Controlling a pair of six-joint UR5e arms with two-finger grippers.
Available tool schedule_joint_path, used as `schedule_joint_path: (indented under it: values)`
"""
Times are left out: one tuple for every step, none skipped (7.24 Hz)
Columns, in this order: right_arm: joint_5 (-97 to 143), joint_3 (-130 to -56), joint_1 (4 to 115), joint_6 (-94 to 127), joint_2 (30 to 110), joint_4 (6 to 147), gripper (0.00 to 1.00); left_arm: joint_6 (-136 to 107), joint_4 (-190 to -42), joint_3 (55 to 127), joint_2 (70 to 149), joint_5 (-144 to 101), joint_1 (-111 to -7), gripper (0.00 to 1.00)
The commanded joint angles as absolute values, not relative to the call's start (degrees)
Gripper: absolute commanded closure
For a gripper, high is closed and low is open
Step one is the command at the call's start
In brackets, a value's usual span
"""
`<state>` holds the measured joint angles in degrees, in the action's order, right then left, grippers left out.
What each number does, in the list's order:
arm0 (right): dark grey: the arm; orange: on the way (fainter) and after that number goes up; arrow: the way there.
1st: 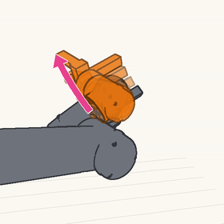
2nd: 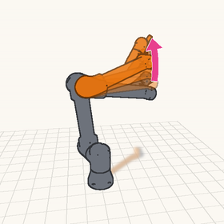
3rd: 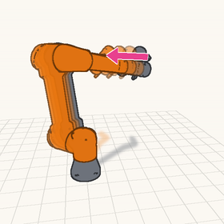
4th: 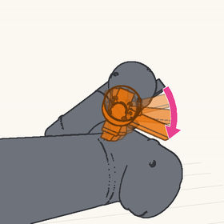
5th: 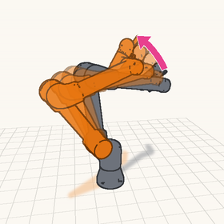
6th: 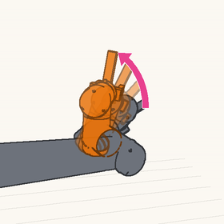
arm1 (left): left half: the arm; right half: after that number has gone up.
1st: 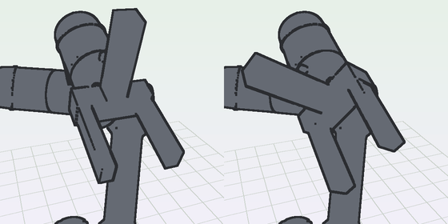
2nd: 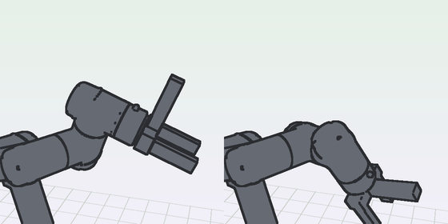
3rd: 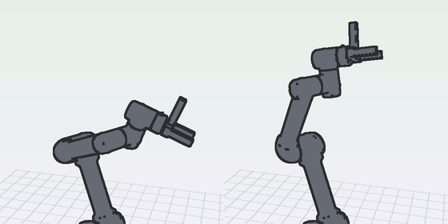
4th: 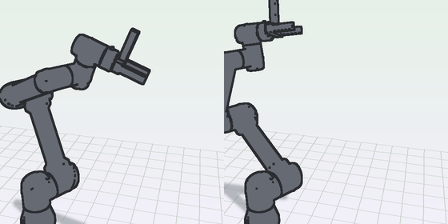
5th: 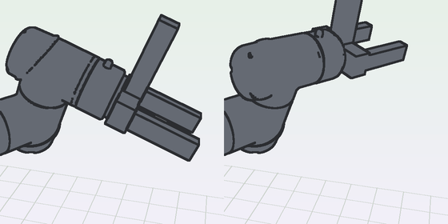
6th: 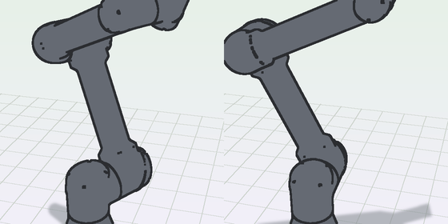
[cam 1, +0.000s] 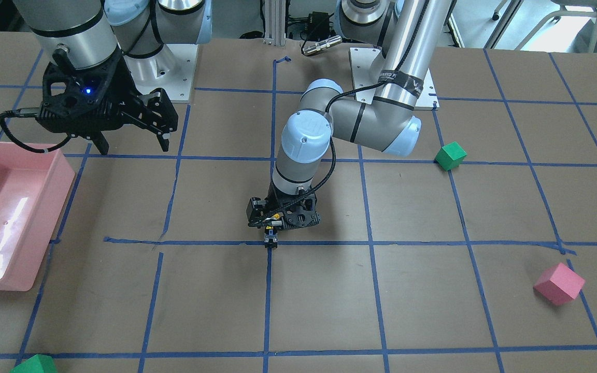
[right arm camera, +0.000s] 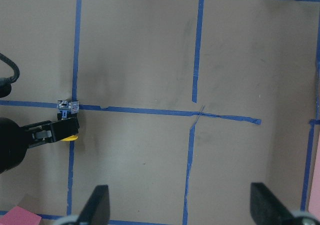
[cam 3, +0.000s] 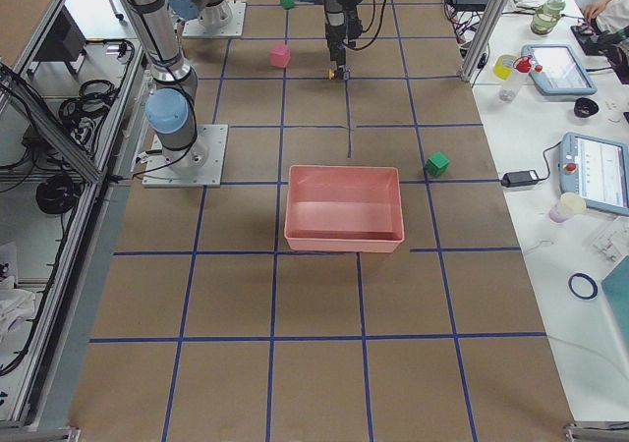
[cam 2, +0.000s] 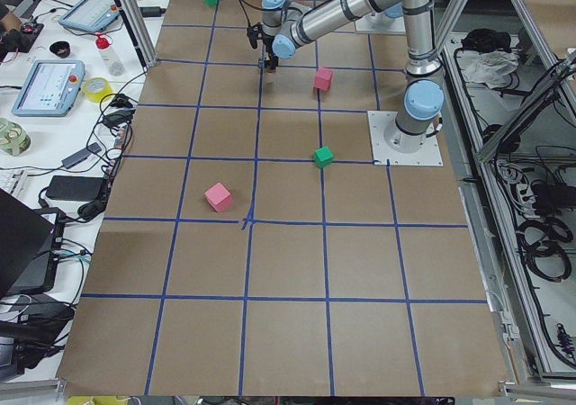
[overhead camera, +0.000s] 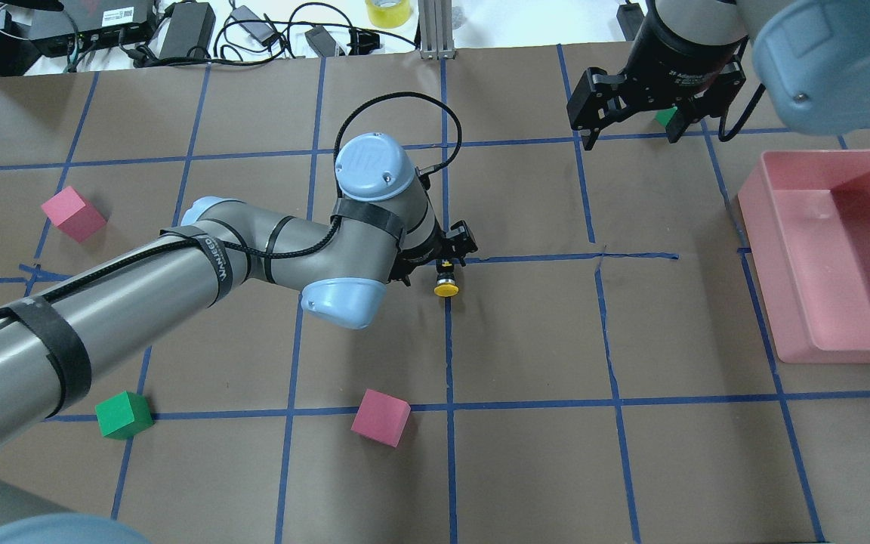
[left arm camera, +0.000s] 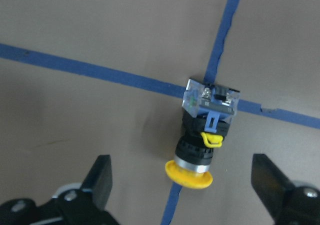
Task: Align button upright
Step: 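Lower the left gripper and grasp the button body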
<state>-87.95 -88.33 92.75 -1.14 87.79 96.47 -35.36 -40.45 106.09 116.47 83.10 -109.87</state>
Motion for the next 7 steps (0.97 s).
schedule_joint_path:
  values:
    - [-87.89,-88.42,92.72,-1.14,87.63,96.50,0.00,-35.42,-37.98,106.00,118.21,83.15,-110.04,0.25]
    - [-87.98,-88.42,92.72,-1.06,87.54,96.68,0.00,-35.42,-37.97,105.91,118.04,82.62,-110.13,0.56]
    - [-88.50,-88.42,92.64,-1.23,87.54,96.59,0.00,-35.68,-38.32,105.82,118.04,82.44,-110.13,0.95]
    - [-88.24,-88.42,92.64,-1.23,87.54,96.42,0.00,-36.03,-38.41,105.73,118.04,82.62,-110.04,1.00]
    - [-88.76,-88.42,92.64,-1.23,87.63,96.33,0.00,-39.43,-39.02,105.21,117.95,82.53,-110.13,1.00]
    - [-88.94,-88.42,92.64,-1.67,87.80,96.33,0.00,-41.46,-41.20,103.64,117.69,80.96,-110.04,1.00]
    - [-88.08,-88.42,92.72,-1.50,87.89,96.50,0.00,-42.62,-44.18,101.80,116.64,79.29,-109.87,1.00]
